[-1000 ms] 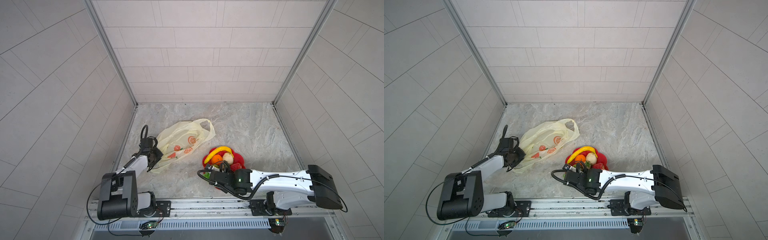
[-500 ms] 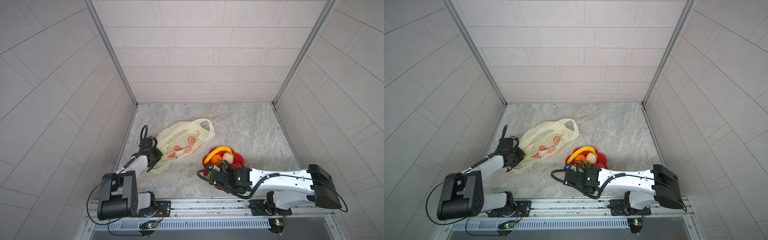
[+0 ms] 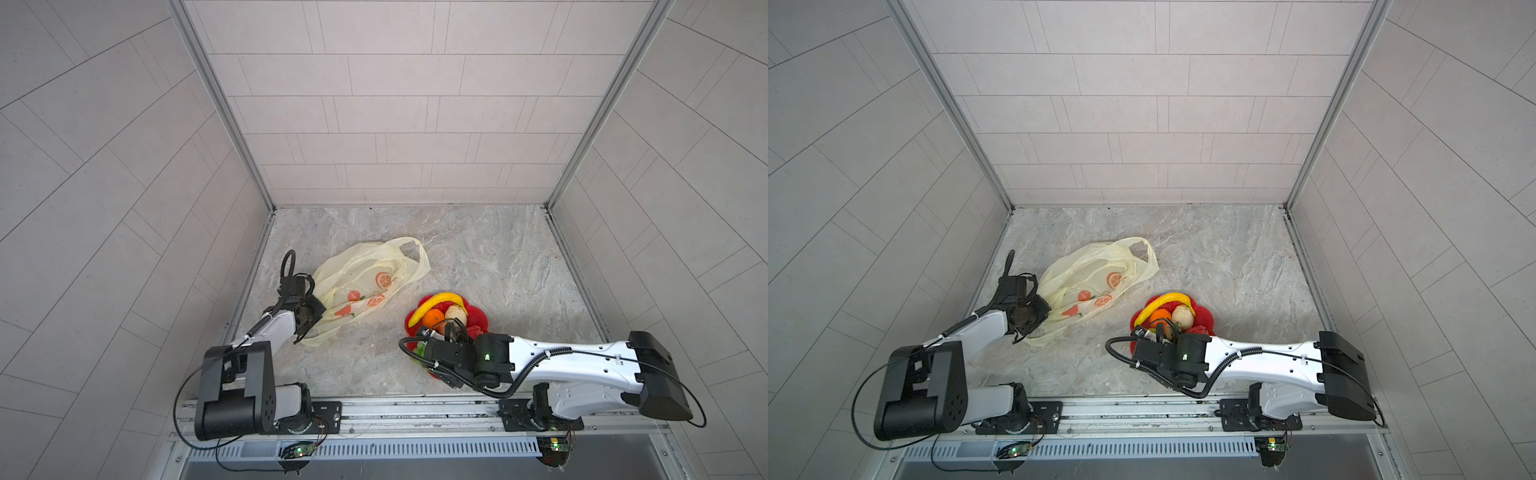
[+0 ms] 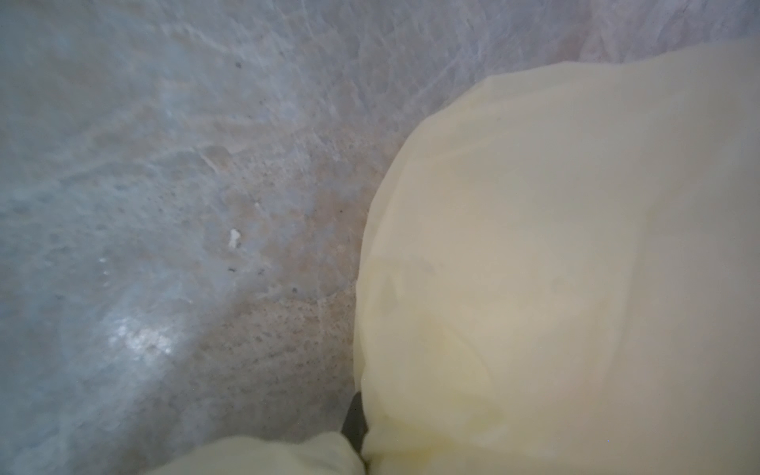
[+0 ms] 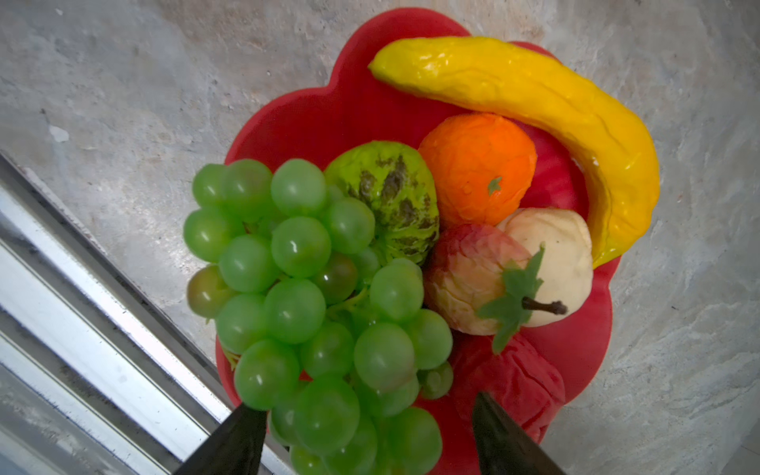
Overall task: Take fruits out of the plastic bag
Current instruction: Place the fruit on the plate.
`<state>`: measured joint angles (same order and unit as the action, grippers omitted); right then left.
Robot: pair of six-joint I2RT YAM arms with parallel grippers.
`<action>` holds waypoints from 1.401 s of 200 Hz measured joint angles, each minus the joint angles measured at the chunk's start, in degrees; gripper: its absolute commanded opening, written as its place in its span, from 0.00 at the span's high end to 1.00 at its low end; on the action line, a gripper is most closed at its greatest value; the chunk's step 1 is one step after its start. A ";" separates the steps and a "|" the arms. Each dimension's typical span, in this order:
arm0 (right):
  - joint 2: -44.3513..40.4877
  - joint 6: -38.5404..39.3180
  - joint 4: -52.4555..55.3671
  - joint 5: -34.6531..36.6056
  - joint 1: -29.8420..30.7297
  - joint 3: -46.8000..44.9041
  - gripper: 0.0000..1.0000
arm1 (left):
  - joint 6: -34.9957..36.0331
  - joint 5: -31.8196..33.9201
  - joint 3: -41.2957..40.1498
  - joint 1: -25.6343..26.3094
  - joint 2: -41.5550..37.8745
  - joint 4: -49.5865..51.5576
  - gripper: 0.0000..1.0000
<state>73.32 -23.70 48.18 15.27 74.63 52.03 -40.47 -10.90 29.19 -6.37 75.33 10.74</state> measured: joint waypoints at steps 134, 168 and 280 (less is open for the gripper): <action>-7.37 -2.08 -0.87 -1.18 -5.64 -0.04 0.25 | 0.02 -0.07 0.02 -0.02 0.00 0.00 0.92; -2.99 -2.54 -0.96 -1.53 -5.68 -0.04 0.29 | 0.07 -0.22 0.02 -0.02 0.02 -0.02 0.92; 0.09 -3.61 -0.22 -2.89 -4.66 -1.33 0.19 | 0.37 -0.98 0.02 -0.02 0.76 -0.76 0.91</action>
<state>73.41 -27.31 47.97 12.38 69.97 50.70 -40.10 -11.88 29.21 -6.39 76.09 9.98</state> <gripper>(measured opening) 0.781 0.086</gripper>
